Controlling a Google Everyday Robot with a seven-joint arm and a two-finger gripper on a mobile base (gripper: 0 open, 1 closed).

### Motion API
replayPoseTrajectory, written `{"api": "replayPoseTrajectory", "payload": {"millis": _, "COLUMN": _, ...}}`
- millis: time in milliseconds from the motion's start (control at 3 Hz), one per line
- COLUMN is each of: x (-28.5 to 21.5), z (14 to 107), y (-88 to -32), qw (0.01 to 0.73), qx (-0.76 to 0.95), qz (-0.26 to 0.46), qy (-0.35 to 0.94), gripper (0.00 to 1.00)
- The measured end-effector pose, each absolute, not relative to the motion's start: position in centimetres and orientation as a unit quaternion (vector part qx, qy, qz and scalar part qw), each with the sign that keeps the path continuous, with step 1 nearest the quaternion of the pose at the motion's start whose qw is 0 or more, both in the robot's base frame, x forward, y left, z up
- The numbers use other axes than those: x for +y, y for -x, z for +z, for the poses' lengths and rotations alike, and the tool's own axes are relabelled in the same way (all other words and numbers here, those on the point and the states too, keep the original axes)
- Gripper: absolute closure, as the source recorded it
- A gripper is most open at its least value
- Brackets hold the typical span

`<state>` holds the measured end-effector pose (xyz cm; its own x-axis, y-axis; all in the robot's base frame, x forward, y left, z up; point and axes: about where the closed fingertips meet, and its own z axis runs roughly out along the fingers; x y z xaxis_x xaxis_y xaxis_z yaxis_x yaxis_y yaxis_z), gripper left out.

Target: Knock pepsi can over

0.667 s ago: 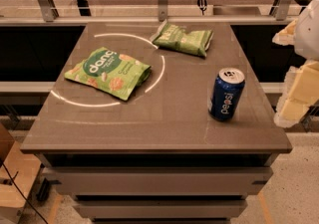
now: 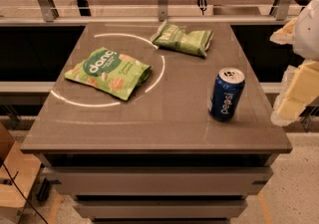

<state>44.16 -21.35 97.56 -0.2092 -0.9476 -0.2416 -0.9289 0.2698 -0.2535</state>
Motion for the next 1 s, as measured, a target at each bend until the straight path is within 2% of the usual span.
{"api": "replayPoseTrajectory", "payload": {"millis": 667, "x": -19.1, "z": 94.7, "y": -48.2, "qw": 0.282, "qx": 0.758, "qz": 0.061, "qy": 0.585, "gripper": 0.0}}
{"api": "replayPoseTrajectory", "payload": {"millis": 1000, "x": -18.6, "z": 94.7, "y": -48.4, "qw": 0.287, "qx": 0.756, "qz": 0.067, "qy": 0.584, "gripper": 0.0}}
